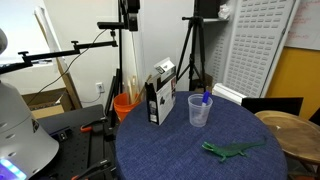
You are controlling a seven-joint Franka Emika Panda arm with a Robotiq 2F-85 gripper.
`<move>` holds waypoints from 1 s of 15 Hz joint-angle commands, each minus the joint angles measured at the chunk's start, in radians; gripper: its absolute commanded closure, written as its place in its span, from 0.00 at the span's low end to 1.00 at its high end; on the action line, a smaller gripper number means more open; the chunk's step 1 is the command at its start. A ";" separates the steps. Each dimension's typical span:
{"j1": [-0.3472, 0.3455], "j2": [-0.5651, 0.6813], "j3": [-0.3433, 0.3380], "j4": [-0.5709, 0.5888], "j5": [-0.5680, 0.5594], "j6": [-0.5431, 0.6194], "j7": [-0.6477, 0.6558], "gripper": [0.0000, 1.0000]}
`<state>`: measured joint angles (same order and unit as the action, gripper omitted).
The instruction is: Remove the marker from the mug cup and place it on the table
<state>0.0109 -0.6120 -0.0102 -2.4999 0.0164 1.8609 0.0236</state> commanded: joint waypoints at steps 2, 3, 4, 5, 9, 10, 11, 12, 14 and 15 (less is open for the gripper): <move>-0.006 0.000 0.004 0.002 0.002 -0.002 -0.003 0.00; -0.006 -0.004 0.008 0.001 0.003 0.009 0.005 0.00; -0.005 -0.004 0.009 -0.001 0.001 0.021 0.001 0.00; -0.007 0.009 0.008 -0.010 -0.003 0.059 0.000 0.00; -0.024 0.042 -0.004 -0.055 -0.014 0.237 -0.004 0.00; -0.028 0.058 -0.006 -0.065 -0.017 0.281 -0.008 0.00; -0.033 0.080 -0.008 -0.076 -0.017 0.329 -0.006 0.00; -0.038 0.111 -0.008 -0.082 -0.018 0.377 -0.002 0.00; -0.049 0.175 0.003 -0.081 -0.037 0.465 0.010 0.00; -0.054 0.209 0.003 -0.074 -0.044 0.499 0.017 0.00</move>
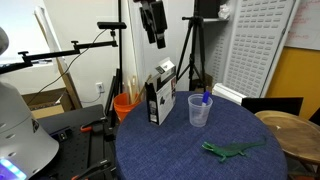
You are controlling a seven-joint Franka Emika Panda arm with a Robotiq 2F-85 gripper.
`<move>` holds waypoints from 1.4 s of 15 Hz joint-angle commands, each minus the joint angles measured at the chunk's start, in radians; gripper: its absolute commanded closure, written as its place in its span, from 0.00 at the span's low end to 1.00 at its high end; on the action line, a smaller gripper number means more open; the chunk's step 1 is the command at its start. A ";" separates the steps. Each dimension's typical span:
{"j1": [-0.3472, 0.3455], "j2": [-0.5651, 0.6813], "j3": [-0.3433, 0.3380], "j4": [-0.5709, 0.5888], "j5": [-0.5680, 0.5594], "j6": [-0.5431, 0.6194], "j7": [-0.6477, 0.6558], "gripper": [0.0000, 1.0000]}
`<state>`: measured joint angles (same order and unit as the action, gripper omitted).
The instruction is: Remove the marker from the mug cup and place it on the table
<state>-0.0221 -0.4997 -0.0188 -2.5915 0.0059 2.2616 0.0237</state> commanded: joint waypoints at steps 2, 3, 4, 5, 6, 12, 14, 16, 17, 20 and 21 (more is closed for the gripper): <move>-0.036 0.173 0.021 0.048 -0.069 0.157 0.037 0.00; -0.041 0.215 0.020 0.069 -0.085 0.179 0.038 0.00; -0.044 0.254 0.014 0.091 -0.095 0.195 0.033 0.00; -0.047 0.294 0.008 0.116 -0.105 0.208 0.025 0.00; -0.051 0.346 -0.002 0.156 -0.110 0.219 0.011 0.00; -0.055 0.612 -0.044 0.396 -0.091 0.206 -0.069 0.00; -0.054 0.693 -0.044 0.466 -0.086 0.206 -0.089 0.00; -0.052 0.758 -0.039 0.523 -0.080 0.202 -0.101 0.00; -0.053 0.787 -0.035 0.550 -0.075 0.196 -0.110 0.00; -0.047 0.858 -0.027 0.614 -0.078 0.189 -0.110 0.00; -0.044 0.878 -0.023 0.630 -0.078 0.188 -0.108 0.00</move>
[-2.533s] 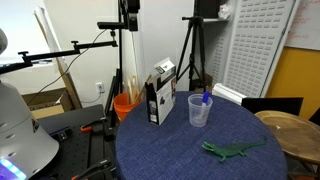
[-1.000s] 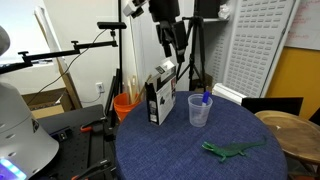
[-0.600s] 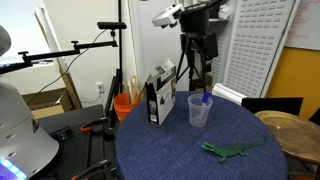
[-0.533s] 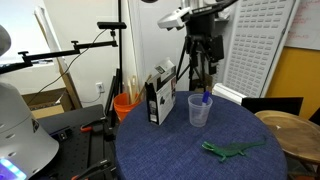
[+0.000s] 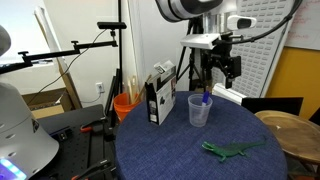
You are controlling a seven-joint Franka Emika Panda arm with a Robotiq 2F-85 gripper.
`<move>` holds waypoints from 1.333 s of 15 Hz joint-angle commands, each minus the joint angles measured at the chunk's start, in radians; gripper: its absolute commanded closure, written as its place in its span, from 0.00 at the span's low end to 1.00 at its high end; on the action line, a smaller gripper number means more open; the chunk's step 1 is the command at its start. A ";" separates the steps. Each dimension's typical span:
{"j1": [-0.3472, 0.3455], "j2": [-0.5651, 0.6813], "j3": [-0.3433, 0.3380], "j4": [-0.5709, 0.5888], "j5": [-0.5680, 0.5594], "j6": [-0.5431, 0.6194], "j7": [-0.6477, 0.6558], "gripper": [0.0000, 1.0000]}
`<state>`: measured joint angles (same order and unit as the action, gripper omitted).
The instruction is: Remove the marker from the mug cup and place it on the table
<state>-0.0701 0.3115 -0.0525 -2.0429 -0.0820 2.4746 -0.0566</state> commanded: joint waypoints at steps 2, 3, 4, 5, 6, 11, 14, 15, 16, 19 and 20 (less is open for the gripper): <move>0.011 0.098 0.020 0.106 0.006 -0.026 -0.022 0.00; 0.012 0.110 0.026 0.116 0.008 -0.027 -0.022 0.00; 0.016 0.120 0.031 0.123 0.009 -0.026 -0.021 0.00; 0.018 0.127 0.036 0.129 0.011 -0.029 -0.023 0.00; 0.020 0.135 0.040 0.135 0.012 -0.030 -0.022 0.00; 0.025 0.148 0.056 0.129 0.024 -0.036 -0.027 0.00; 0.027 0.127 0.056 0.096 0.022 -0.032 -0.022 0.00; 0.026 0.124 0.057 0.091 0.023 -0.033 -0.023 0.00; 0.025 0.119 0.056 0.083 0.023 -0.031 -0.023 0.00; 0.021 0.122 0.058 0.076 0.029 -0.033 -0.028 0.00; 0.020 0.124 0.058 0.074 0.030 -0.036 -0.028 0.00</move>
<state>-0.0439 0.4562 0.0010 -1.9500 -0.0757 2.4657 -0.0566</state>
